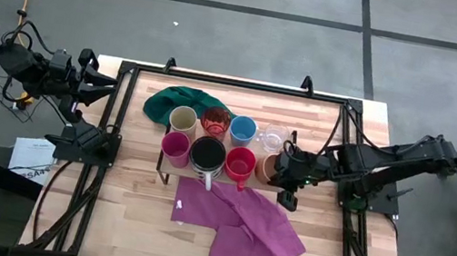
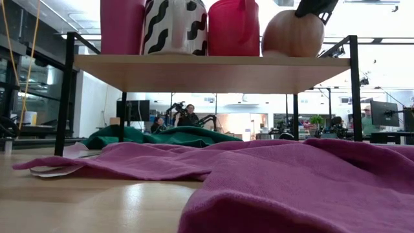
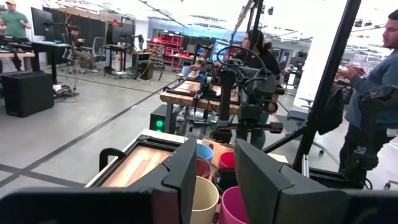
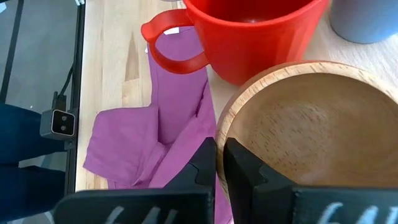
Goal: Stack small to large cups/mugs on shelf
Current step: Put the brown mug on the shelf
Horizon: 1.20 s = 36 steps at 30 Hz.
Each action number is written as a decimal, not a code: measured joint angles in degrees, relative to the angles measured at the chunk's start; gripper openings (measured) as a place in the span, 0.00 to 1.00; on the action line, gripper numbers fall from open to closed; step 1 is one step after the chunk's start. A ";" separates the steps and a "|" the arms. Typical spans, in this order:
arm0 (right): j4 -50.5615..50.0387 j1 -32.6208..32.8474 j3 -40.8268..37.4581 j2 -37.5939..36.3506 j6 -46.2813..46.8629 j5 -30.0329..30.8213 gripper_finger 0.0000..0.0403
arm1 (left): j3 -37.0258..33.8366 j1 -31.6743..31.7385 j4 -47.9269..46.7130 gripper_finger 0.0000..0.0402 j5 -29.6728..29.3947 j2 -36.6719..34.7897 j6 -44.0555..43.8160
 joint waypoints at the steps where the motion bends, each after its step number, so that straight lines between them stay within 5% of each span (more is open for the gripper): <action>1: -0.01 0.00 0.00 0.00 -0.01 -0.10 0.00 | -0.01 -0.02 0.00 0.24 0.01 0.00 0.00; 36: 0.62 -0.98 -0.01 -0.02 0.57 -2.57 0.11 | -0.01 -0.02 -0.83 0.24 0.06 0.00 -0.26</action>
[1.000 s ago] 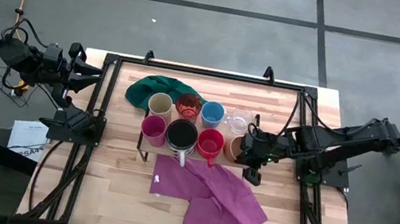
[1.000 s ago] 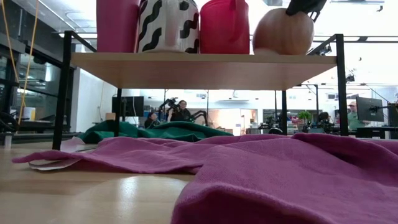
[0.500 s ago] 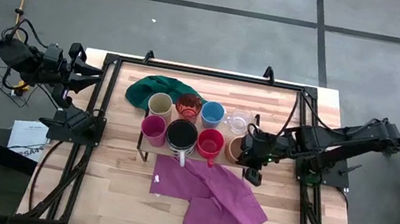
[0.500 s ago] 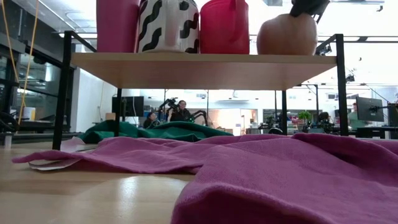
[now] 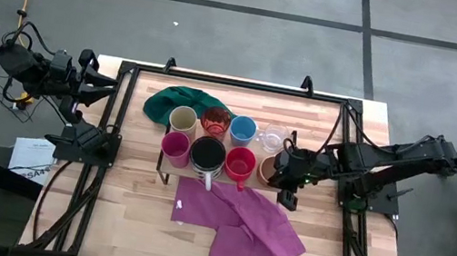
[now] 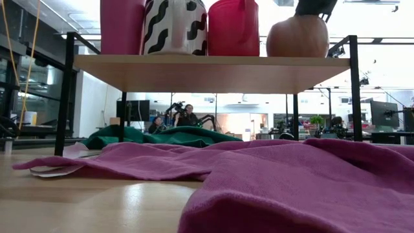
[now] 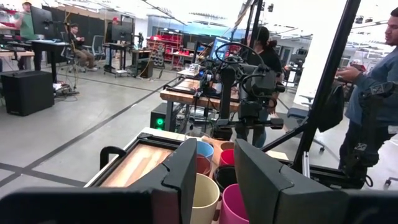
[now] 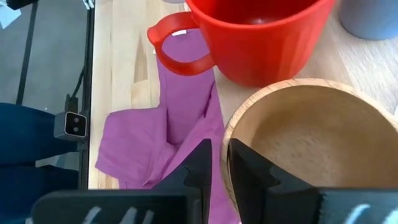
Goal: Stack small to large cups/mugs on shelf
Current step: Put the brown mug on the shelf, then return to Home Position
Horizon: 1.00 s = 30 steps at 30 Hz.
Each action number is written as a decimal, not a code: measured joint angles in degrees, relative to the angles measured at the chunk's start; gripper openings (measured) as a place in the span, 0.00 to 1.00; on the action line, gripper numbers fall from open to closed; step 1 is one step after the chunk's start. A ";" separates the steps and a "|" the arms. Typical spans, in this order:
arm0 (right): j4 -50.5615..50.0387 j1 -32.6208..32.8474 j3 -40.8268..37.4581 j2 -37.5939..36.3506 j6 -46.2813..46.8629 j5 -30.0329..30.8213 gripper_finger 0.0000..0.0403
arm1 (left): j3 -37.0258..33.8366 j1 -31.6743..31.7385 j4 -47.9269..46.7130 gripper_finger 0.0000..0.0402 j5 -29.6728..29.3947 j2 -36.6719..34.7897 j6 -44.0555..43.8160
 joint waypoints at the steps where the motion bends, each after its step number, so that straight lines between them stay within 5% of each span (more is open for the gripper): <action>1: 0.00 0.00 0.01 0.00 0.05 -0.05 0.11 | 0.02 0.02 0.00 0.24 0.20 0.00 0.00; 17: 8.53 0.00 -0.03 -8.20 1.55 0.97 0.11 | 0.02 0.02 -0.02 0.24 2.55 0.00 -0.57; 25: 22.10 -0.02 -0.05 -19.13 0.91 0.80 0.11 | 0.02 0.00 -0.01 0.24 2.55 0.00 -0.57; 30: 35.66 1.30 -0.05 -29.47 -8.84 -0.33 0.11 | 0.01 0.00 0.08 0.24 3.05 0.00 -1.62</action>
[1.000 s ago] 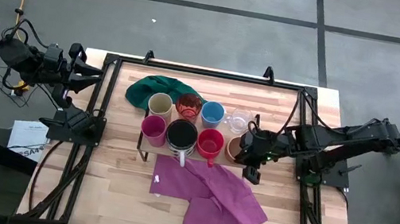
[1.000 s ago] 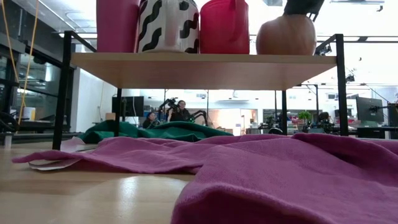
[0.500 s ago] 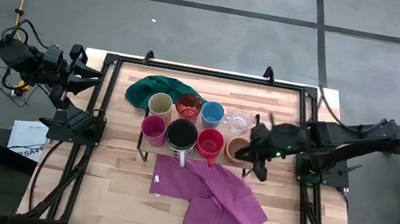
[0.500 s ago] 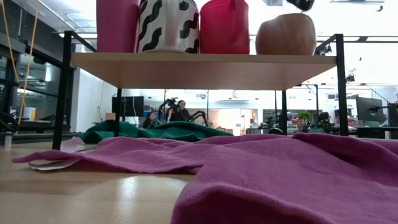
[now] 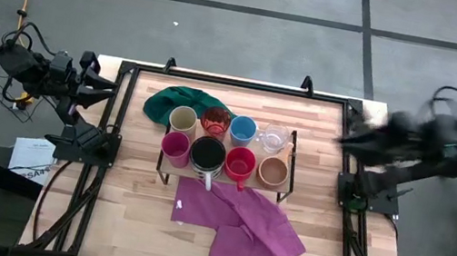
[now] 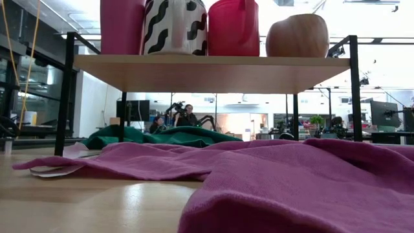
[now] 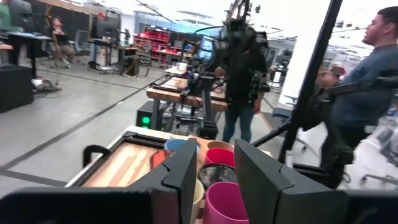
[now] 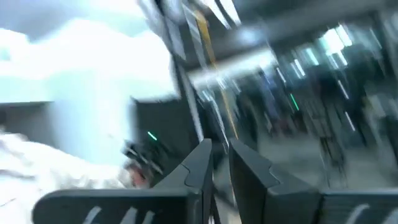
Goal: Stack small to large cups/mugs on shelf
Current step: Return to Home Position
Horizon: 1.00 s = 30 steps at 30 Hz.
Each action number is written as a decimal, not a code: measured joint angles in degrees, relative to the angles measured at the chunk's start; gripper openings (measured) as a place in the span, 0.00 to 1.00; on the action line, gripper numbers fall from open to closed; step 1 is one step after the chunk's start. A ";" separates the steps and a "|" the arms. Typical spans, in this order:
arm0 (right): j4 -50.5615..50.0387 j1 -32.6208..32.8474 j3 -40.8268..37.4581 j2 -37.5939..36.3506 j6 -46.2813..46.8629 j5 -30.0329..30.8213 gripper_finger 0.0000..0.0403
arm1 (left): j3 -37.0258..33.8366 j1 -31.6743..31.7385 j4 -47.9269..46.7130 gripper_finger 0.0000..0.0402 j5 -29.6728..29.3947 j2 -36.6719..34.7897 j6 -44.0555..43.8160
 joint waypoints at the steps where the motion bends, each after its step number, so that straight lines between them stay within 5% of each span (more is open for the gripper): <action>1: 1.45 0.78 0.00 -1.95 -2.81 -0.87 0.11 | -0.01 -0.01 -0.01 0.24 0.43 0.00 -0.41; 5: 7.58 4.15 -3.29 -10.91 -12.68 -4.46 0.11 | 0.01 0.01 0.03 0.24 0.55 0.00 -1.47; 11: 25.98 6.84 -20.96 -20.12 -16.72 -4.88 0.11 | 0.00 0.00 0.03 0.24 0.55 -0.02 -2.71; 21: 43.25 7.10 -41.73 -28.10 -16.96 -3.62 0.11 | 0.01 -0.01 0.01 0.24 0.57 -0.02 -4.06; 30: 64.99 7.12 -57.80 -30.35 -23.31 3.41 0.11 | 0.01 0.01 -0.01 0.24 1.11 -0.02 -4.93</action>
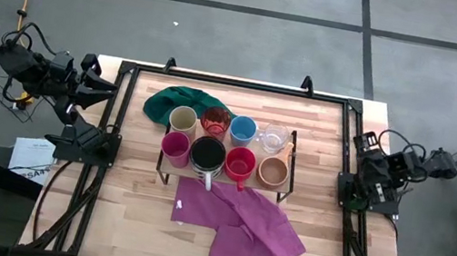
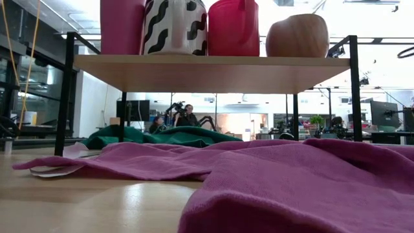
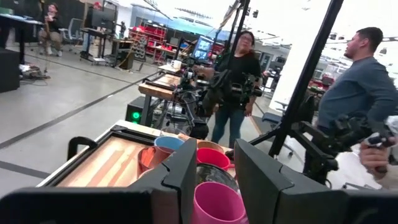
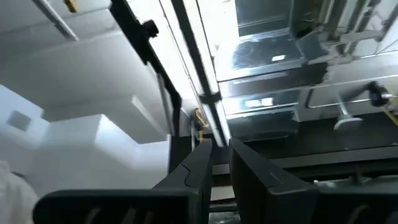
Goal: Stack small to large cups/mugs on shelf
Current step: Return to Home Position
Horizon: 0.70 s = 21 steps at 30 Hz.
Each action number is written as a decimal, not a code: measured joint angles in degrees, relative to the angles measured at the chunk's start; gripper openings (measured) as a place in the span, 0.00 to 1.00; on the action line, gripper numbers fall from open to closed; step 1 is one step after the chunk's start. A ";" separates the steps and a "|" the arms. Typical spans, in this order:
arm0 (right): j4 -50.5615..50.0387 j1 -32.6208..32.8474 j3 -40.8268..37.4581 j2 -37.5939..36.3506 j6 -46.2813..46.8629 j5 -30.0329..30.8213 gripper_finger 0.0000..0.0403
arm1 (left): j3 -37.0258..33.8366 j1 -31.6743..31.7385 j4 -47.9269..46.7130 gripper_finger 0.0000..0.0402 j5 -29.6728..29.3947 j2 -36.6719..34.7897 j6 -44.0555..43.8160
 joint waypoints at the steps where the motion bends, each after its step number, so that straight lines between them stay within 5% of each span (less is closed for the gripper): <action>1: 0.88 -0.02 -0.77 0.00 -0.29 0.79 0.11 | -0.02 -0.02 0.01 0.24 0.35 0.00 -0.18; 11: -2.28 -0.04 -3.01 0.02 -5.15 18.98 0.11 | 0.17 0.00 -0.11 0.24 0.77 0.00 -0.48; 21: -7.29 -3.26 -3.01 0.02 -3.26 19.96 0.11 | 1.60 -0.01 -0.46 0.24 0.79 0.00 -0.49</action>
